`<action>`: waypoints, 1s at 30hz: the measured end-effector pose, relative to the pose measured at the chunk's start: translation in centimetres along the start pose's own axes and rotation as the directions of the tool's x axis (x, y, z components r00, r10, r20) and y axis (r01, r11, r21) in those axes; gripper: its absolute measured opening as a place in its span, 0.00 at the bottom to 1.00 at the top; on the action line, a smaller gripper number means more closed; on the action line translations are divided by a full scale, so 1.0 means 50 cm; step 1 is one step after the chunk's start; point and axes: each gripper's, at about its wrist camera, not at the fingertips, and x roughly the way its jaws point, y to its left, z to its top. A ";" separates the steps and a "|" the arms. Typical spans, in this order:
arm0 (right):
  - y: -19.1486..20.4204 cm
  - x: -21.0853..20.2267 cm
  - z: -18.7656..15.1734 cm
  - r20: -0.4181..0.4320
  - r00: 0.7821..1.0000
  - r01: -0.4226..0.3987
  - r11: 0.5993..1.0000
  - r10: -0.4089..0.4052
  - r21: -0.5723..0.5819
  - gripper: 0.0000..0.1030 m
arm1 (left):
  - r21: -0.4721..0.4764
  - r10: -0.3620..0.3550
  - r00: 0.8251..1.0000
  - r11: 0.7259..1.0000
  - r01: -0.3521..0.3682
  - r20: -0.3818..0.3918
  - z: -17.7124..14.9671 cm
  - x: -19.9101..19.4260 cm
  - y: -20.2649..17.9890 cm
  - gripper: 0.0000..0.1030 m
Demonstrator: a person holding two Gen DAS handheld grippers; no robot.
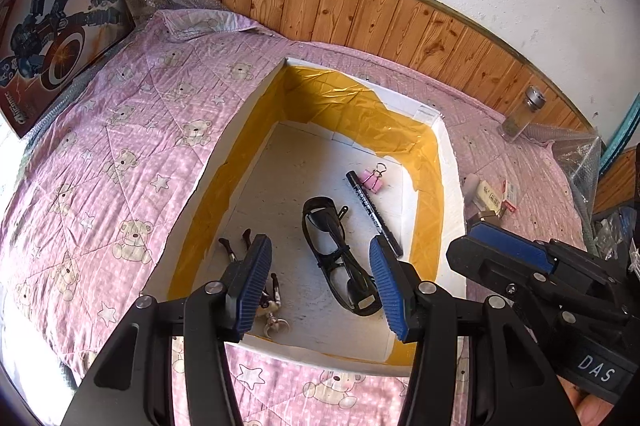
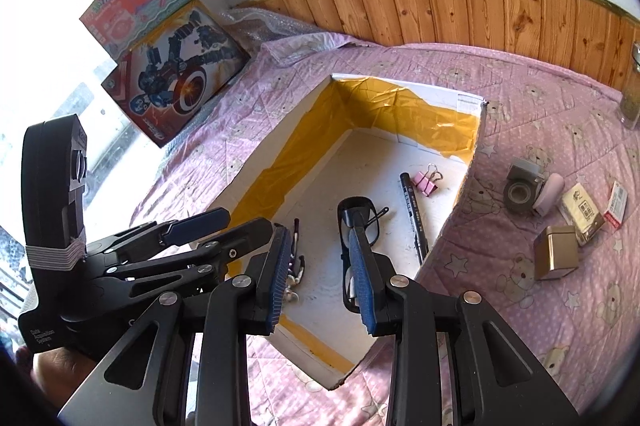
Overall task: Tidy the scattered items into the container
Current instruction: 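Withdraw both tools from the box toward the remaining items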
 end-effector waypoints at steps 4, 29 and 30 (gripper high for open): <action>-0.016 -0.027 -0.008 0.023 1.000 -0.005 1.000 0.005 0.023 0.32 | 0.013 -0.006 1.000 1.000 0.006 0.013 -0.007 -0.012 -0.022 0.51; -0.198 -0.136 -0.072 0.104 0.993 0.023 0.978 -0.046 0.209 0.32 | 0.178 -0.096 0.994 0.980 0.087 0.044 -0.038 -0.024 -0.226 0.51; -0.210 -0.137 -0.075 0.103 0.993 0.028 0.975 -0.052 0.219 0.32 | 0.182 -0.100 0.994 0.979 0.091 0.039 -0.039 -0.018 -0.234 0.51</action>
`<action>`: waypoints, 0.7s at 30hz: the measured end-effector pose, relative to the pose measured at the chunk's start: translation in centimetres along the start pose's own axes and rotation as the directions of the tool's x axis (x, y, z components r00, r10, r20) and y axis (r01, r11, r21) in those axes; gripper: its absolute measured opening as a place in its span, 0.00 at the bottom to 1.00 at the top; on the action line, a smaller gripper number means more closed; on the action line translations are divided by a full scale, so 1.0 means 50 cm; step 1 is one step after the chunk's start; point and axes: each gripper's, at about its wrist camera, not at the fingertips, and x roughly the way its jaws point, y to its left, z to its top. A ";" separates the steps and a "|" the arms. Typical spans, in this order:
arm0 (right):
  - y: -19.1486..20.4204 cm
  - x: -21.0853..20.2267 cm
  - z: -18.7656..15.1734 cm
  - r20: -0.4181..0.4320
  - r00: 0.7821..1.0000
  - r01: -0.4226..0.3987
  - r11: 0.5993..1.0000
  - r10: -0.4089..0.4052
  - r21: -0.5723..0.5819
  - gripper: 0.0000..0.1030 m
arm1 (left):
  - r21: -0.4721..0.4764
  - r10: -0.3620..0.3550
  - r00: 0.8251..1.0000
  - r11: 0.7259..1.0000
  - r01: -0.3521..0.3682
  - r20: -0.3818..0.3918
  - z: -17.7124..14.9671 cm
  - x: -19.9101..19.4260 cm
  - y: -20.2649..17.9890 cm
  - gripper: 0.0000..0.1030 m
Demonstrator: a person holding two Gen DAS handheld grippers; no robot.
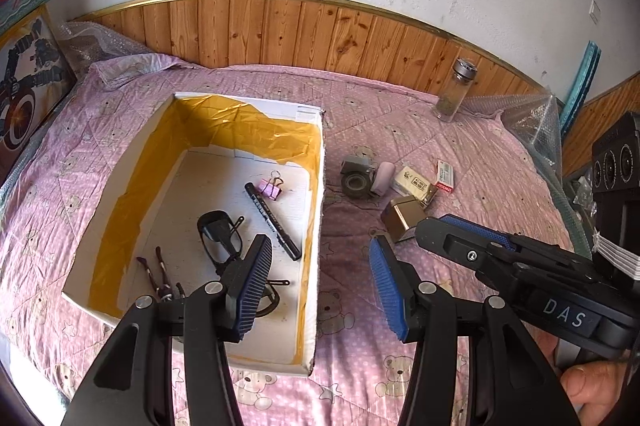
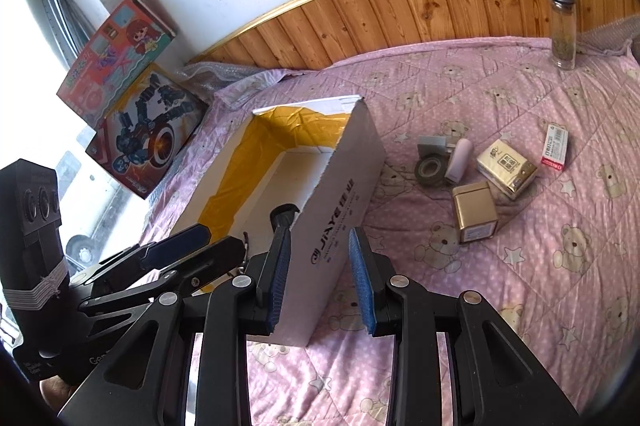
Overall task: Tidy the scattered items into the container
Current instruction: 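Withdraw both tools from the box toward the remaining items, then grasp the gold metal tin with the left tool while the right tool grasps the tissue pack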
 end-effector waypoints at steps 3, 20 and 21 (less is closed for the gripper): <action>-0.041 -0.002 -0.004 -0.003 1.000 0.022 0.999 -0.022 0.030 0.32 | 0.008 -0.013 1.000 1.000 0.014 -0.016 -0.002 0.020 -0.020 0.51; -0.252 0.048 0.018 -0.057 0.984 0.174 0.979 -0.168 0.109 0.33 | 0.031 -0.102 0.982 0.994 0.108 -0.162 0.002 0.210 -0.146 0.51; -0.261 0.053 0.024 -0.063 0.981 0.190 0.977 -0.185 0.092 0.35 | 0.021 -0.109 0.979 0.993 0.115 -0.173 0.004 0.225 -0.151 0.51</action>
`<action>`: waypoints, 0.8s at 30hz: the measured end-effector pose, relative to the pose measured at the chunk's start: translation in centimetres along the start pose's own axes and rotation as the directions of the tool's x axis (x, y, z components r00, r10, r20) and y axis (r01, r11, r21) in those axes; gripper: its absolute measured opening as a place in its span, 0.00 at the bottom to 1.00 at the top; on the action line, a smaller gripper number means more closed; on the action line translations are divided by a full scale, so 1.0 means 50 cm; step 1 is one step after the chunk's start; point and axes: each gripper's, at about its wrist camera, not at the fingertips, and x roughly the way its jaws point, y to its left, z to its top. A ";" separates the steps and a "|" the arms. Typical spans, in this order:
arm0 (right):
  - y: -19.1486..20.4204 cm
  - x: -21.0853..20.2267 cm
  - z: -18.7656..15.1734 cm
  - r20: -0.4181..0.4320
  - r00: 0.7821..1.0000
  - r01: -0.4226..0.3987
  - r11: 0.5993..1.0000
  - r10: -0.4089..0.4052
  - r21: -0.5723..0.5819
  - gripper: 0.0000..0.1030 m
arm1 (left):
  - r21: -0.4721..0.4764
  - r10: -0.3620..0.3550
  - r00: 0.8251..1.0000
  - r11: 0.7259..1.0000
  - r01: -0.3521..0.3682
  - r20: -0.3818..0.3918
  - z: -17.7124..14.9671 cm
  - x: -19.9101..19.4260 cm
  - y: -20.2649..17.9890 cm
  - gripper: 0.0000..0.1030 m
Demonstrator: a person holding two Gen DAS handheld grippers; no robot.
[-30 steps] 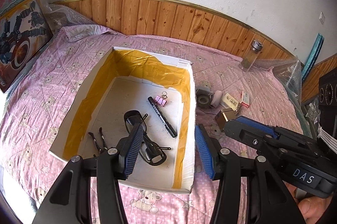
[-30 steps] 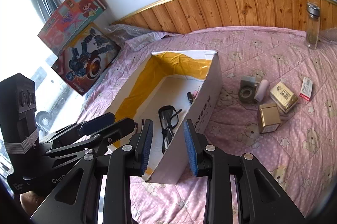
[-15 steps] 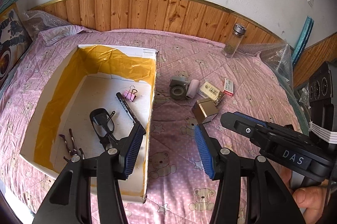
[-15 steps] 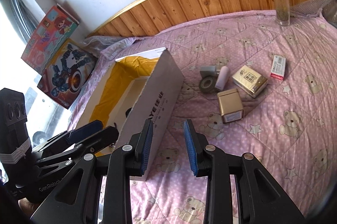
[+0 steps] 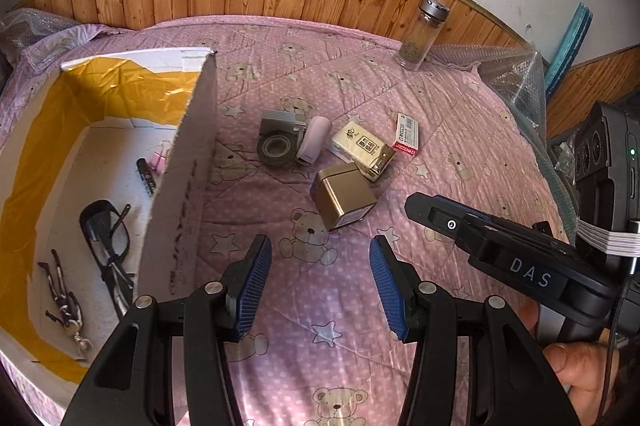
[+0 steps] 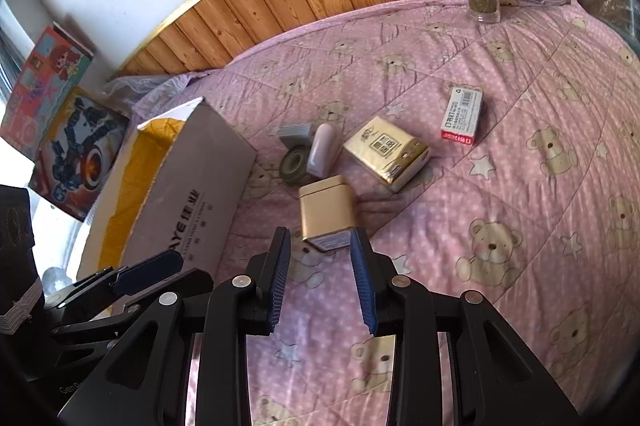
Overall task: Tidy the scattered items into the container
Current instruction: 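Grasp the gold metal tin with the left tool while the right tool grasps the tissue pack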
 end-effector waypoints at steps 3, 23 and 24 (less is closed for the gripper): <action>-0.021 0.026 0.027 -0.021 0.998 0.049 0.996 -0.051 -0.069 0.45 | -0.030 -0.022 0.999 0.999 0.021 -0.028 0.011 0.042 -0.011 0.51; -0.061 0.255 0.137 -0.230 0.958 0.018 0.838 -0.171 -0.546 0.58 | -0.173 -0.047 0.992 0.985 0.026 -0.120 0.062 0.256 -0.013 0.59; -0.064 0.266 0.138 -0.239 0.955 0.016 0.838 -0.174 -0.545 0.58 | -0.184 -0.051 0.992 0.982 0.029 -0.117 0.062 0.262 -0.008 0.60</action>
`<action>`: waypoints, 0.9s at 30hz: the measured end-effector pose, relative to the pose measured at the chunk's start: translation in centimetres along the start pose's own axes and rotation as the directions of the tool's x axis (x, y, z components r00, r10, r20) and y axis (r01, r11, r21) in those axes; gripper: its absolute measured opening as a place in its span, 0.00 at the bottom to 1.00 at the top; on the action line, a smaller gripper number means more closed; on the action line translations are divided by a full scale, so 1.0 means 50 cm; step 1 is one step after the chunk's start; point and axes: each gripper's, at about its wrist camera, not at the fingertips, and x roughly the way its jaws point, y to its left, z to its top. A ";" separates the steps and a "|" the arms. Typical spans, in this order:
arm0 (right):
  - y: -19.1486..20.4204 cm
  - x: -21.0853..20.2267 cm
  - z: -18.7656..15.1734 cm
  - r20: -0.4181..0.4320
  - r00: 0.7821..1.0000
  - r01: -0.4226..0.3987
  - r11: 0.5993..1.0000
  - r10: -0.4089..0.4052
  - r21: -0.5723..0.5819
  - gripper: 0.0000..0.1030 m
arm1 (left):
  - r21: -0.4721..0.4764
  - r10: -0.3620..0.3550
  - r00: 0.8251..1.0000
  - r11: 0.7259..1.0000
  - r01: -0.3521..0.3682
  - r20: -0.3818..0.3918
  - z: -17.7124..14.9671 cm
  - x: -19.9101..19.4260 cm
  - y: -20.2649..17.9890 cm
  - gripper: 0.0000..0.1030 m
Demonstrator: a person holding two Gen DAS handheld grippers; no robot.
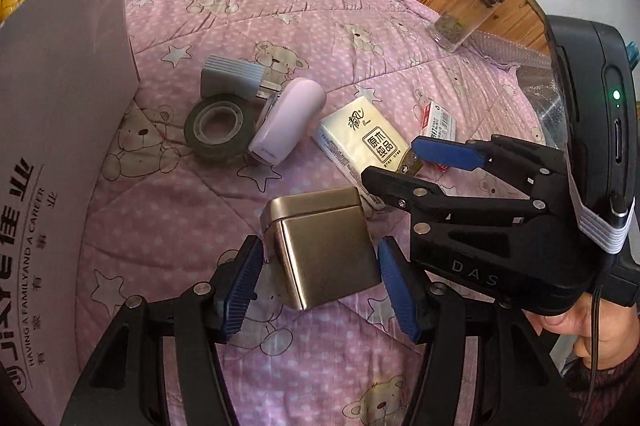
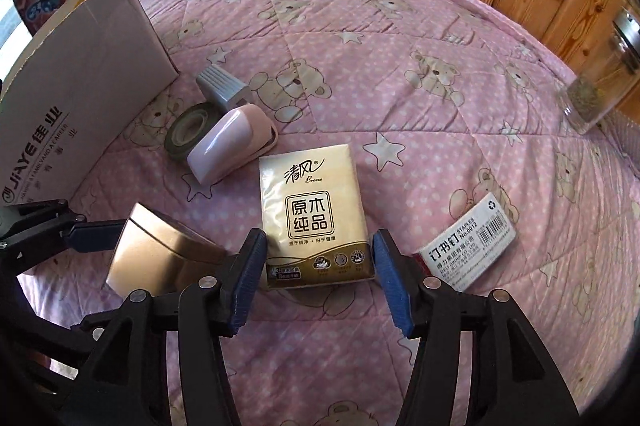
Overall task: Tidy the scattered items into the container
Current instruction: 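Grasp the gold metal tin with the left tool while the right tool grasps the tissue pack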
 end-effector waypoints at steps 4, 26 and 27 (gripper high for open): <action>0.002 0.031 0.004 -0.007 1.000 0.003 1.000 -0.003 -0.003 0.59 | -0.002 0.021 1.000 1.000 -0.021 -0.012 0.002 0.025 0.012 0.65; 0.024 -0.048 -0.049 0.094 0.994 -0.072 0.973 0.053 0.219 0.53 | 0.106 0.026 0.999 0.994 -0.030 0.040 -0.025 -0.032 -0.009 0.53; 0.027 -0.053 -0.054 0.099 0.994 -0.076 0.971 0.055 0.229 0.53 | 0.108 0.022 0.999 0.994 -0.026 0.040 -0.030 -0.037 -0.010 0.53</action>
